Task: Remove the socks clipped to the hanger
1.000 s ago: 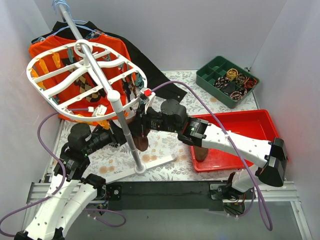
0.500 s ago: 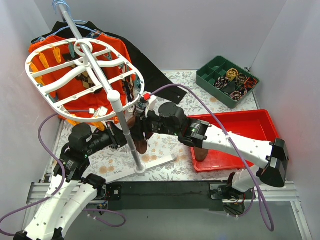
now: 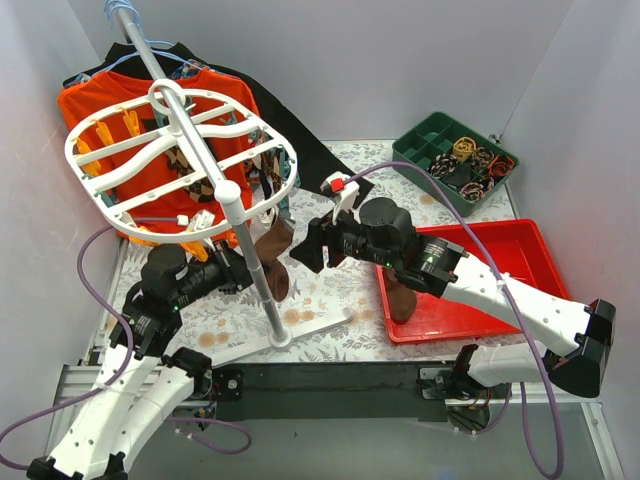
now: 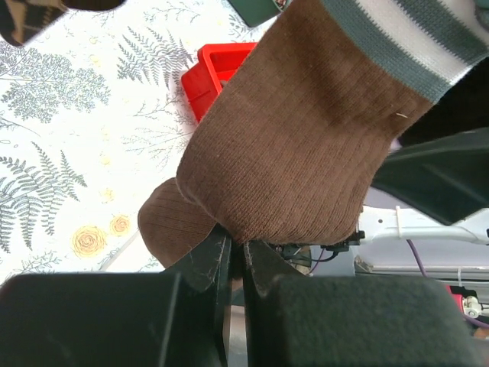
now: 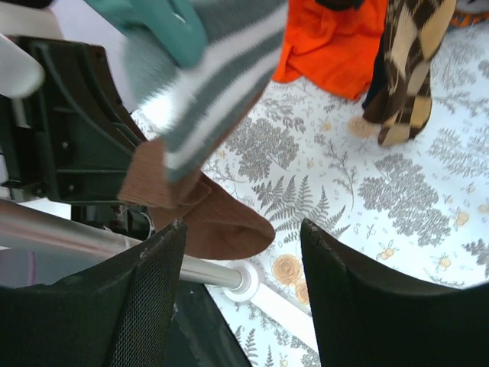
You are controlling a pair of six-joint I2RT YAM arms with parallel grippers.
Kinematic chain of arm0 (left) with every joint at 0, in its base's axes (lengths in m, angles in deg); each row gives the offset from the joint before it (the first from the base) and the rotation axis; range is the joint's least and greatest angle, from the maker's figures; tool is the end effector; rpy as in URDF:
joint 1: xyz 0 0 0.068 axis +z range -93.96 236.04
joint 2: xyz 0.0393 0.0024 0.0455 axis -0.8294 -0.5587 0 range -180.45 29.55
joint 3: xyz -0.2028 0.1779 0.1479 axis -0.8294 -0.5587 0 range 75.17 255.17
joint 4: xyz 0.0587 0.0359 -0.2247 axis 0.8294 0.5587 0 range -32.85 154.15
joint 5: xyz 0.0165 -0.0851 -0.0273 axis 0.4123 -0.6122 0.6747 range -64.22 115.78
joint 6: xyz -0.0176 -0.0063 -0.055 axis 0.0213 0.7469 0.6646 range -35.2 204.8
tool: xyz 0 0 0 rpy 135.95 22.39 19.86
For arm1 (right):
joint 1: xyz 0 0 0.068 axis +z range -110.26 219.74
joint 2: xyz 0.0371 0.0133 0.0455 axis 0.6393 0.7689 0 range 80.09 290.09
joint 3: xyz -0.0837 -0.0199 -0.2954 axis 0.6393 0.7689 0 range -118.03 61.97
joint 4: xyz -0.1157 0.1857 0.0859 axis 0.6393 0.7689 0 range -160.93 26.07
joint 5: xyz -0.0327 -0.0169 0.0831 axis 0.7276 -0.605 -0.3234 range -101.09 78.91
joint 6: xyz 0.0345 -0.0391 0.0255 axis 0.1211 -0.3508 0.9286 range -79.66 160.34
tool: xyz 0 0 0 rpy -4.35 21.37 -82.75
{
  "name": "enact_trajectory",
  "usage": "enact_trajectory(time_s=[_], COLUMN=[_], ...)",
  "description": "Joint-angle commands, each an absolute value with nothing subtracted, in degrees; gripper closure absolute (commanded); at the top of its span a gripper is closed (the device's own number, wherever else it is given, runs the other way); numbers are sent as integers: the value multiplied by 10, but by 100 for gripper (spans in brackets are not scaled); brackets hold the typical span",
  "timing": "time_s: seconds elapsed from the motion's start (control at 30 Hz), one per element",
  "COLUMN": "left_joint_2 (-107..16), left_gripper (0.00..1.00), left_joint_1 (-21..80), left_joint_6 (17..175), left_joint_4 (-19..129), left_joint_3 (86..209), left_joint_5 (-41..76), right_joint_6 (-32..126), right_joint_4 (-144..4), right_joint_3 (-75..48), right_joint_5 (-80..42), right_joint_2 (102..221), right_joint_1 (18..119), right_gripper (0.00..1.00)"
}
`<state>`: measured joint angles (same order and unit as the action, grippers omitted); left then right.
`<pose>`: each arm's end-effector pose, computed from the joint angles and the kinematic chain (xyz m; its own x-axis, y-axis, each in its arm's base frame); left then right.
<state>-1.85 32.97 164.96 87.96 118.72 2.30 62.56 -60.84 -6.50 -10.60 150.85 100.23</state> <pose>0.0573 -0.0424 0.3381 -0.7466 -0.6643 -0.0363 -0.1693 0.2424 -0.9553 0.1249 0.2200 0.4230 -0.4254 0.0162 -0.9049 -0.7619 0.5333 0.3677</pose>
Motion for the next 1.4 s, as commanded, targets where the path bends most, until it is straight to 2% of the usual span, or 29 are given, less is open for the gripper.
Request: enact_trajectory(time_s=[0.0,0.07,0.53,0.7,0.9,1.17,1.37], left_joint_2=[-32,-38,-42,-48,-40,-36,-33], left_gripper=[100,100,100,100,100,100,100], left_joint_1=[329,329,329,329,329,329,329], left_joint_6=[1634,1630,1619,1614,1618,1622,1623], left_joint_4=[869,868,846,840,836,832,838], left_joint_3=[1204,1207,1209,1211,1208,1197,1198], left_joint_5=[21,16,-17,-29,-36,-48,-50], right_joint_6=[584,577,490,477,477,474,480], right_joint_4=[-620,-621,-622,-640,-662,-676,-685], right_joint_3=[-117,-122,-253,-263,-276,-281,-269], right_joint_5=[-105,-103,-104,-85,-83,-63,-49], right_joint_2=[1496,1494,1563,1576,1588,1594,1592], right_joint_1=[1002,1002,1003,1006,1008,1009,1008], right_gripper=[32,29,28,28,39,48,62])
